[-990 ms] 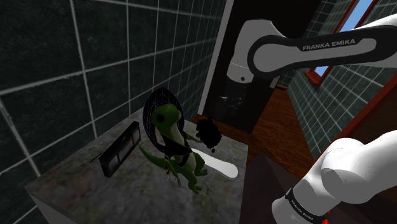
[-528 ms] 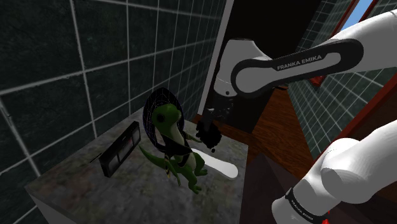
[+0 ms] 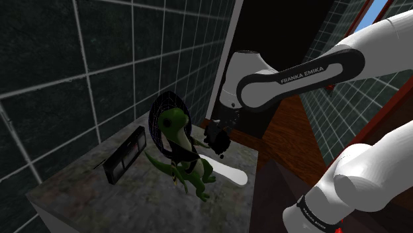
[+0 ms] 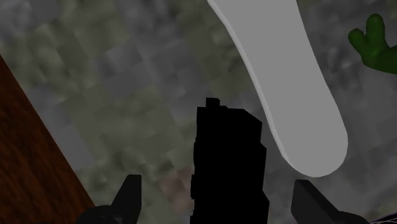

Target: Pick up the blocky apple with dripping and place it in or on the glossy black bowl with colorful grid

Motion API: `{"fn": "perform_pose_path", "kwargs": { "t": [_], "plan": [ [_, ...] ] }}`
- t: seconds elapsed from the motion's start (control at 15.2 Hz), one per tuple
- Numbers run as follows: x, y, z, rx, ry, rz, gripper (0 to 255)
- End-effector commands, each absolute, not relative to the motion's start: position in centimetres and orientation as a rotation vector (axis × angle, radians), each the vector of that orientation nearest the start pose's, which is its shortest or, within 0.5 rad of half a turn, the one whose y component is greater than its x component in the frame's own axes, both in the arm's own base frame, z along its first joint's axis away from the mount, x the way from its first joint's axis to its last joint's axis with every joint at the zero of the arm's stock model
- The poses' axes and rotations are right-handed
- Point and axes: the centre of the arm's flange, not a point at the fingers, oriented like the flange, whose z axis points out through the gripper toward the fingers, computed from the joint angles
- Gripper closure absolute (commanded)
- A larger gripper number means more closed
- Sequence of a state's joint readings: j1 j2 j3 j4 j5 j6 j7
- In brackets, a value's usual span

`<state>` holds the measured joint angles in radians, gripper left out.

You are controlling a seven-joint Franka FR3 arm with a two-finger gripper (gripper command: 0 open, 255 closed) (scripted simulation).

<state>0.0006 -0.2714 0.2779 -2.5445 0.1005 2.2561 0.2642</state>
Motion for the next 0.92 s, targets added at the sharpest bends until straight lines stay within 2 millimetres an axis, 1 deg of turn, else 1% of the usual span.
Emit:
{"fn": "perform_pose_path", "kwargs": {
  "t": [0.0, 0.2, 0.26, 0.86],
  "plan": [
    [41.11, 11.82, 36.13, -3.143, 0.096, 0.038, 0],
    [41.11, 11.82, 36.13, -3.143, 0.096, 0.038, 0],
    [41.11, 11.82, 36.13, -3.143, 0.096, 0.038, 255],
    [41.11, 11.82, 36.13, -3.143, 0.096, 0.038, 255]
  ]
}}
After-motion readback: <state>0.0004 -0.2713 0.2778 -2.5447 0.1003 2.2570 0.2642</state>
